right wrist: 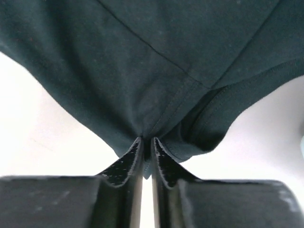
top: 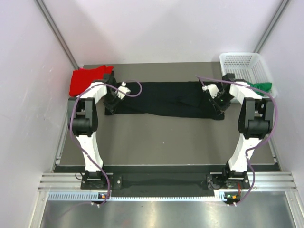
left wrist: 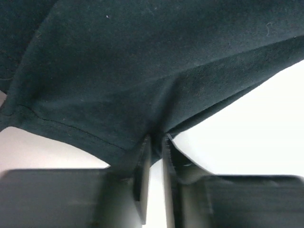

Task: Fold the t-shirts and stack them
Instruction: Fold the tshirt

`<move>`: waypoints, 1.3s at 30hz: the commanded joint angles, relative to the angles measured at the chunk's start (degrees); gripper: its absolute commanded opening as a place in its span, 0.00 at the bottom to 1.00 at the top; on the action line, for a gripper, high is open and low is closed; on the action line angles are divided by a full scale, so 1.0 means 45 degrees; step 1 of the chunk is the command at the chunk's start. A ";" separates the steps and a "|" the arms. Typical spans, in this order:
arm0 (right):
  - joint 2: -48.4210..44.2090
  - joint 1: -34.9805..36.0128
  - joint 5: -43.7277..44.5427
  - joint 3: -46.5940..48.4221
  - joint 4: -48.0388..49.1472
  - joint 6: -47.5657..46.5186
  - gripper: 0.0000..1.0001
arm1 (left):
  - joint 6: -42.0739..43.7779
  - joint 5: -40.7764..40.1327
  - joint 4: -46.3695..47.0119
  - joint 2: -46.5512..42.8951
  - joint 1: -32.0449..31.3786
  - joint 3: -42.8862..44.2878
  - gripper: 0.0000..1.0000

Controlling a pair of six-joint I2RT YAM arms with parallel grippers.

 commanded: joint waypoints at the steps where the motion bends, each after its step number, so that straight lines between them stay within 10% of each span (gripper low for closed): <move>1: 0.0090 -0.0191 0.0554 -0.0077 0.0604 0.0135 0.05 | 0.0697 -0.0829 0.0170 0.0454 0.0087 -0.0167 0.14; 3: -0.0008 -0.0249 0.0808 -0.0136 0.0761 0.0175 0.02 | 0.1183 -0.1121 0.0209 0.0182 0.0087 -0.0633 0.00; 33: -0.1512 -0.0855 0.1902 -0.1522 0.0957 -0.0567 0.00 | 0.4449 -0.2411 0.0307 -0.3179 0.0302 -0.3995 0.00; 39: -0.2173 -0.0874 0.1200 -0.1290 0.0451 -0.0470 0.23 | 0.3669 -0.1614 -0.0842 -0.3997 0.0302 -0.3217 0.19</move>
